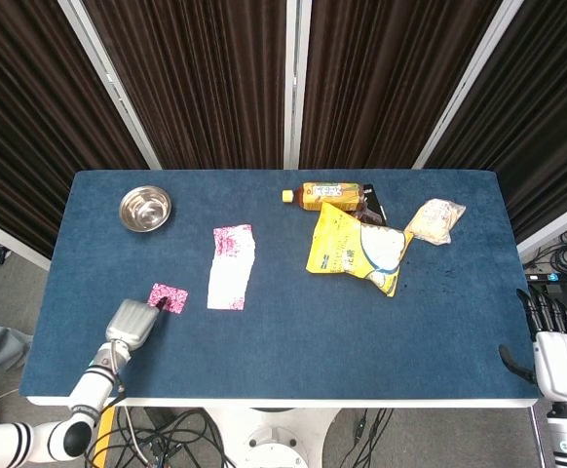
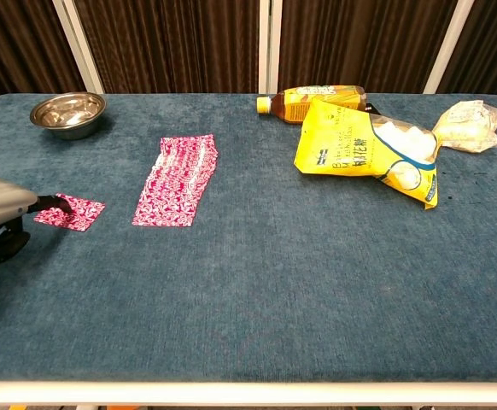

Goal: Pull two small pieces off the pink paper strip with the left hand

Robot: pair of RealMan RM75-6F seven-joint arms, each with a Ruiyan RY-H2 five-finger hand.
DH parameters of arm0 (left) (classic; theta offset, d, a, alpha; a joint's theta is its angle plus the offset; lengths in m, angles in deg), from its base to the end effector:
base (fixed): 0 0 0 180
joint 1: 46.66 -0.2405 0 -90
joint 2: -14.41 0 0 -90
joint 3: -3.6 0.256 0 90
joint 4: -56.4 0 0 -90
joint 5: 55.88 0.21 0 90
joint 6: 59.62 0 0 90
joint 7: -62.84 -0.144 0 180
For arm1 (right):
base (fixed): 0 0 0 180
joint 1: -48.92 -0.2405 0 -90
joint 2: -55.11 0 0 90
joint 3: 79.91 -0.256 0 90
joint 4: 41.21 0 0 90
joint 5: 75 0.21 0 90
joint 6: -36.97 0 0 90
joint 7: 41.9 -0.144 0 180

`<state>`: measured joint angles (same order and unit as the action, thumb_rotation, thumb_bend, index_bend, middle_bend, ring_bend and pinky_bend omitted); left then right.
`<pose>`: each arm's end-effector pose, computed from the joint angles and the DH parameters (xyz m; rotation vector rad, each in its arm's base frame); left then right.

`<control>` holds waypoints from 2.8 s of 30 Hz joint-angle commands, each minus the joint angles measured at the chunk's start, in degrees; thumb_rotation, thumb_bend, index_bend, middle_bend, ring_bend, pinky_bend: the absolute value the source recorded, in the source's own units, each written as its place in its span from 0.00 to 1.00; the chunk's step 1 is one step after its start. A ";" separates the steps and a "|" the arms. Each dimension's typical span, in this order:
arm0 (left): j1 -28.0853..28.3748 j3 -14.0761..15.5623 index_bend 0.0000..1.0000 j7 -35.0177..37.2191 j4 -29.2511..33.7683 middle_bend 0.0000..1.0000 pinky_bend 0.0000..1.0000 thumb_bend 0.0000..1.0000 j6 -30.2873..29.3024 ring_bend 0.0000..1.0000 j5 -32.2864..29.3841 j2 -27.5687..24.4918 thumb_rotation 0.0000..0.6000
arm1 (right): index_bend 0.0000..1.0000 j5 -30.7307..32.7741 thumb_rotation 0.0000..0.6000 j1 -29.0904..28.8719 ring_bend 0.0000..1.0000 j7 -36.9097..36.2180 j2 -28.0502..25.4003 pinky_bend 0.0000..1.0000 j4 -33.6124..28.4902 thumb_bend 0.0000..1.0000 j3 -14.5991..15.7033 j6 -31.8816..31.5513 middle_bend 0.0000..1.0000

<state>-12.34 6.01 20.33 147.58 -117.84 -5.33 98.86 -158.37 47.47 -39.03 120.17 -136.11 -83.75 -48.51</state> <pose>-0.2463 0.2679 -0.0175 -1.9273 -0.8991 -0.3492 -0.3152 -0.1652 0.1553 1.3004 -0.9507 0.8629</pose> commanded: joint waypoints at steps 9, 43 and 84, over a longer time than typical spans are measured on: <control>2.34 -2.13 0.14 0.45 1.95 0.86 0.82 0.65 -1.68 0.86 7.22 4.46 1.00 | 0.00 0.32 1.00 -0.21 0.00 0.67 -0.35 0.00 -1.00 0.21 -0.29 0.12 0.00; 3.81 -0.12 0.14 -3.63 -0.43 0.85 0.80 0.67 -0.43 0.86 3.94 10.08 1.00 | 0.00 1.13 1.00 -0.16 0.00 -2.04 -0.27 0.00 1.14 0.21 -0.15 1.05 0.00; -12.57 -0.42 0.13 16.98 0.02 0.51 0.57 0.49 -26.45 0.46 21.49 -3.18 1.00 | 0.00 -0.45 1.00 -0.38 0.00 -2.13 0.33 0.00 1.41 0.21 0.17 0.56 0.00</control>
<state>-21.92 5.93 32.87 149.88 -141.92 14.93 97.66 -158.80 47.08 -41.17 120.50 -134.69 -83.61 -47.92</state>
